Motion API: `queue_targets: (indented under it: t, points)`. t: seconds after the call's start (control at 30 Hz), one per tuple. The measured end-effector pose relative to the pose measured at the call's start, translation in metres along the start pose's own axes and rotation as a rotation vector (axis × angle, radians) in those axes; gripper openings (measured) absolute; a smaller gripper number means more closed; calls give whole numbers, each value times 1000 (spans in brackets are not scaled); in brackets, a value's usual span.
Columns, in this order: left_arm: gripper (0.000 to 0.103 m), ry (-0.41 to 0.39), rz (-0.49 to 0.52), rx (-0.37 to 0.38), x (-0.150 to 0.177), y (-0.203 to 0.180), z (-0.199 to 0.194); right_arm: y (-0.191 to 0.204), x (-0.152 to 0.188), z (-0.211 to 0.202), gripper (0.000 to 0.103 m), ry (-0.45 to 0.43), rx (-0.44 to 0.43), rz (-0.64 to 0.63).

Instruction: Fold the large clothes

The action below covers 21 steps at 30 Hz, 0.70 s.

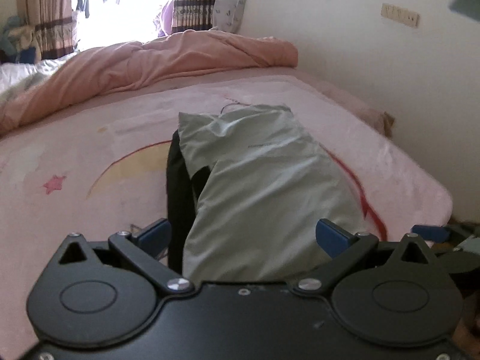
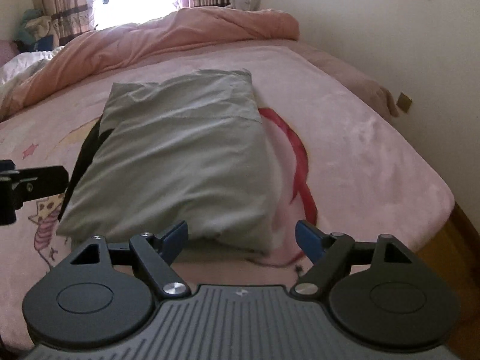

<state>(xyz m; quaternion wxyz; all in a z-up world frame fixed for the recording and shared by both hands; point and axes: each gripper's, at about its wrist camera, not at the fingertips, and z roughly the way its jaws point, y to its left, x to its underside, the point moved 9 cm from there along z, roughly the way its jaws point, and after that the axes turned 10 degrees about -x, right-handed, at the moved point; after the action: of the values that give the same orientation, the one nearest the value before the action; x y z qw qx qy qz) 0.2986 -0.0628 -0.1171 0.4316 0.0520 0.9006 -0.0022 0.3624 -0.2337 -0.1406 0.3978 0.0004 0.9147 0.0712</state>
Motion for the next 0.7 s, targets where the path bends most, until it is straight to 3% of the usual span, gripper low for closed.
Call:
queue_targets:
  t: [0.7]
  points:
    - [103, 32, 44, 17, 24, -20, -3, -3, 19, -16, 95, 2, 11, 4]
